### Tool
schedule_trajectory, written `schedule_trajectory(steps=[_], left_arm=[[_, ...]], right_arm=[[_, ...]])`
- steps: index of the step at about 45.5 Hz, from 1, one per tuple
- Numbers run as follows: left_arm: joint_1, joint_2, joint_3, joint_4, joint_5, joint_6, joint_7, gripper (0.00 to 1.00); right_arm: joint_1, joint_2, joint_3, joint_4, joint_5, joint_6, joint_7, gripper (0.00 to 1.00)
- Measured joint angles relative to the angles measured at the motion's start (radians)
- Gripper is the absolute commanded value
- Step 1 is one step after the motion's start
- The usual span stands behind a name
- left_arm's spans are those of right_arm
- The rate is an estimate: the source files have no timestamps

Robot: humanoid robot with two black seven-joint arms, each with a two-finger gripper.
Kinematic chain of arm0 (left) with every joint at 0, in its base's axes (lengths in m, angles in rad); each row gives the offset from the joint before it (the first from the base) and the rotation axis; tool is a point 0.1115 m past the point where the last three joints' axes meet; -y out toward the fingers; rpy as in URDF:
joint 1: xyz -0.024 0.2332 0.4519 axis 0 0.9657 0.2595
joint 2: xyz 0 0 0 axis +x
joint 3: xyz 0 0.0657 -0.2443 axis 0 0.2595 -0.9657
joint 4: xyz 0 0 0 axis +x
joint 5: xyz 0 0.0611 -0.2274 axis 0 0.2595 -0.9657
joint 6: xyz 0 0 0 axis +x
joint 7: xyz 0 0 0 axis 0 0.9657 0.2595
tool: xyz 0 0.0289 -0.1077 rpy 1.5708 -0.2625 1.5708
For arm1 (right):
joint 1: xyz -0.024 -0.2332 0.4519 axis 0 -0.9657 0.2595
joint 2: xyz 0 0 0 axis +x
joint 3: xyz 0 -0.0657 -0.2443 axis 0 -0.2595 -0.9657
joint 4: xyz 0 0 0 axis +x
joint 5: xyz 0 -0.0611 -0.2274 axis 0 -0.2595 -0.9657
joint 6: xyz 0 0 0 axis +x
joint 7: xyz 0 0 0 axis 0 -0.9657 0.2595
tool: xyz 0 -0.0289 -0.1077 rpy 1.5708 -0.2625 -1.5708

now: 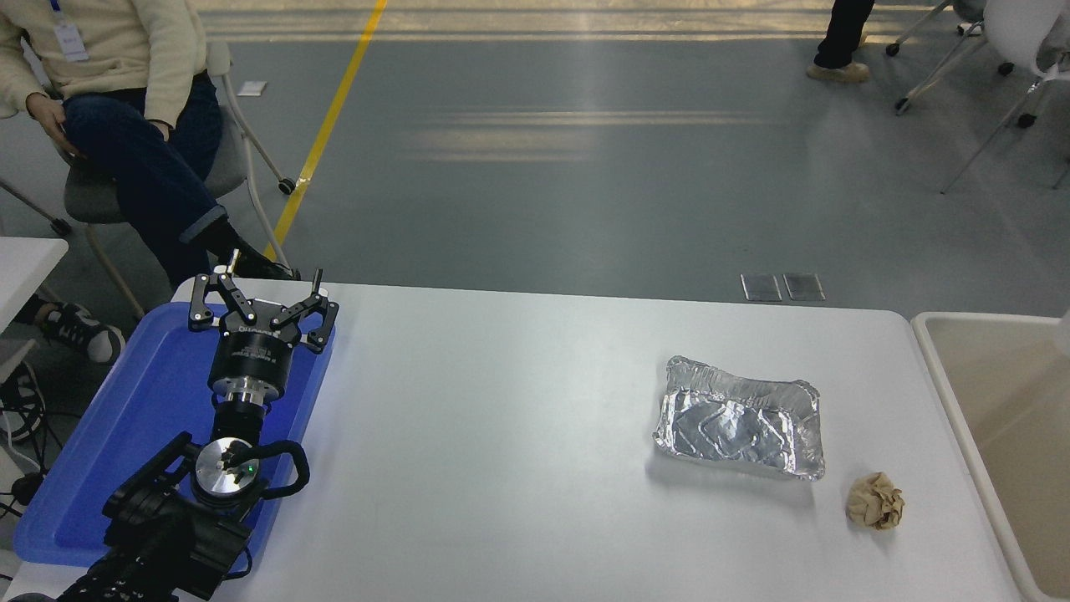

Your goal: Pick up paper cup place in dustbin

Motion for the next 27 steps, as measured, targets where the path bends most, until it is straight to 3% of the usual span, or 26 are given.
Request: schedule_trajectory(steps=[17, 27], left_arm=[[0.000, 0.000, 0.000, 0.000, 0.000, 0.000, 0.000, 1.00], [0.000, 0.000, 0.000, 0.000, 0.000, 0.000, 0.000, 1.00]], right_arm=[[-0.315, 0.028, 0.055, -0.307, 0.009, -0.022, 0.089, 0.00], [-0.492, 0.055, 0.118, -0.451, 0.050, -0.038, 0.119, 0.00]])
